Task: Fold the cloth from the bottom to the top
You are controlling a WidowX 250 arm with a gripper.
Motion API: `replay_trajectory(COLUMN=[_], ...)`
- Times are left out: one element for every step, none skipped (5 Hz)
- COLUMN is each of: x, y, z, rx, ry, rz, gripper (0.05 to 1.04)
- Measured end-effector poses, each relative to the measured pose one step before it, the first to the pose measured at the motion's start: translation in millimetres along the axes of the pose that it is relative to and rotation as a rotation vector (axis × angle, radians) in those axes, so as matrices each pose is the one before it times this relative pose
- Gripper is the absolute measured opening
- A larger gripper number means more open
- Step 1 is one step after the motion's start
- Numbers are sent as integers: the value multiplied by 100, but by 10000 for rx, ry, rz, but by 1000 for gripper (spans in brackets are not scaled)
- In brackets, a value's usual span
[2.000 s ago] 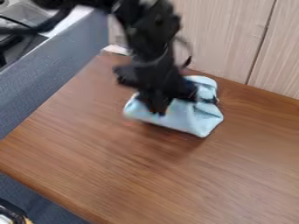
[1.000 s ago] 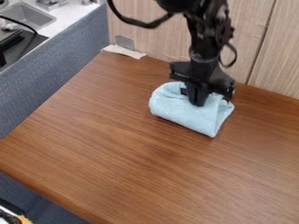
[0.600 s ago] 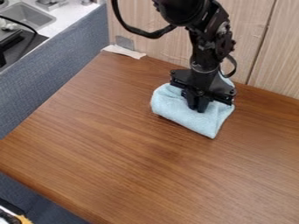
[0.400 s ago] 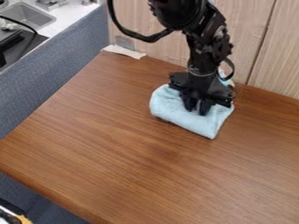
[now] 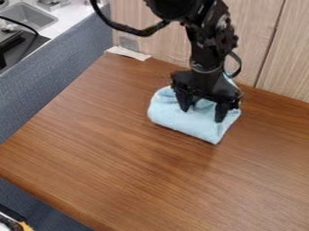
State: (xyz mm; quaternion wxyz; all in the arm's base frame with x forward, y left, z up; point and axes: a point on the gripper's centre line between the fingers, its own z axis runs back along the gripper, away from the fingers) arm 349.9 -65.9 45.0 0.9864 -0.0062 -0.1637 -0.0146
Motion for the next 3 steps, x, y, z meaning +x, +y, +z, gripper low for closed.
replay_trajectory(x=[682, 565, -835], y=[621, 551, 715], z=[1885, 3154, 2269], rx=[-206, -203, 74], ry=[-283, -320, 38], rz=[180, -116, -183], gripper=[1008, 1001, 1001])
